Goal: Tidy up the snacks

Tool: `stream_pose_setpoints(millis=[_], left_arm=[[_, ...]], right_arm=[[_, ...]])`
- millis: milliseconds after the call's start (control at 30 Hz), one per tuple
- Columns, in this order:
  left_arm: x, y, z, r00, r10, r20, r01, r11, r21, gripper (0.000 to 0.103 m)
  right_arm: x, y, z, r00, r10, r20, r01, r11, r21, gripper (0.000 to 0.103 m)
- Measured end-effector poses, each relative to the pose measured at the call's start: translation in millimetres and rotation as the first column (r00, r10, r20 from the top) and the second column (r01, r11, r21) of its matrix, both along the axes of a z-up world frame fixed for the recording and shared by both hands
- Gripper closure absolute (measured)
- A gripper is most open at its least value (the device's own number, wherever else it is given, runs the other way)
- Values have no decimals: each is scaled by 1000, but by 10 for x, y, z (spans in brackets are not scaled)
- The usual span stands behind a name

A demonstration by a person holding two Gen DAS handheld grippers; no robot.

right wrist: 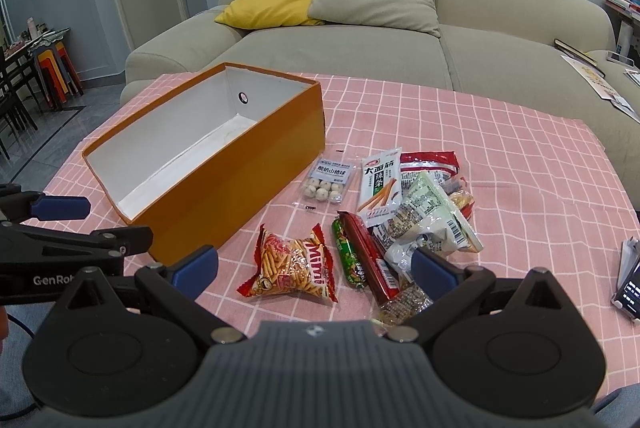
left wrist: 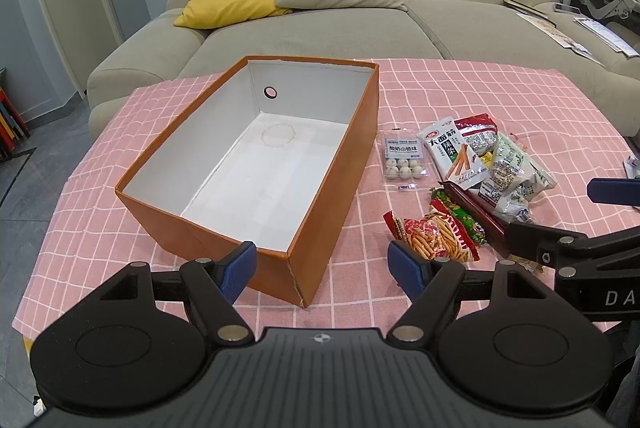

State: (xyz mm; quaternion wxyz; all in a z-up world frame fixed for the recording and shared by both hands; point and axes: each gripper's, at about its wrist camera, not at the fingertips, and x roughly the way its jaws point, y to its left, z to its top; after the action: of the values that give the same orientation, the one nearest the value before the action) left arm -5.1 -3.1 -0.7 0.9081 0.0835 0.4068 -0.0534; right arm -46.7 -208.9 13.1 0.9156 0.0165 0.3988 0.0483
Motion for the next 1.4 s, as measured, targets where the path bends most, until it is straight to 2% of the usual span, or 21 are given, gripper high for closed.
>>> stream_pose_setpoints(millis=[333, 467, 533, 600, 633, 700, 800, 933, 967, 1000, 1067, 1167, 1300, 1400], left_arm=[[1, 23, 3, 1000, 1, -6, -1, 1000, -8, 16], [1, 30, -4, 1000, -8, -14, 8, 999, -39, 21], [12, 35, -31, 999, -26, -38, 23, 996, -87, 26], [29, 38, -80, 996, -40, -78, 29, 990, -139, 41], [38, 23, -117, 994, -49, -100, 32, 987, -159, 44], [45, -17, -176, 990, -67, -122, 46, 985, -167, 52], [66, -123, -251, 988, -79, -135, 60, 988, -145, 52], [161, -232, -306, 979, -129, -158, 97, 976, -196, 51], [199, -258, -326, 978, -135, -162, 99, 972, -213, 45], [241, -283, -355, 977, -136, -163, 97, 969, -225, 34], [330, -310, -407, 978, -135, -160, 91, 964, -251, 28], [474, -374, -486, 978, -126, -167, 81, 964, -255, 28], [660, -450, -639, 973, -122, -194, 70, 964, -255, 28], [784, -472, -766, 965, -110, -237, 40, 958, -283, 28]], right_arm=[[14, 0, 2, 1000, -1, -4, 1, 1000, 1, 4], [10, -17, -27, 1000, 7, -4, -7, 1000, -1, 4], [-5, -31, -72, 1000, 19, -6, -19, 1000, -3, 4], [-29, -48, -141, 999, 33, -17, -34, 999, -10, 4], [-44, -53, -180, 999, 40, -22, -41, 999, -17, 5], [-61, -75, -266, 998, 50, -39, -51, 998, -34, 17], [-49, -124, -393, 996, 53, -67, -56, 997, -55, 25], [23, -207, -508, 996, 56, -63, -62, 993, -103, 26], [57, -228, -527, 997, 57, -57, -63, 991, -121, 26], [89, -252, -543, 997, 57, -51, -64, 989, -137, 26], [173, -304, -570, 997, 61, -42, -68, 984, -168, 24], [333, -385, -607, 997, 71, -27, -75, 974, -214, 17], [567, -476, -703, 995, 94, -38, -101, 961, -258, 17], [708, -517, -769, 993, 110, -47, -119, 952, -282, 14]])
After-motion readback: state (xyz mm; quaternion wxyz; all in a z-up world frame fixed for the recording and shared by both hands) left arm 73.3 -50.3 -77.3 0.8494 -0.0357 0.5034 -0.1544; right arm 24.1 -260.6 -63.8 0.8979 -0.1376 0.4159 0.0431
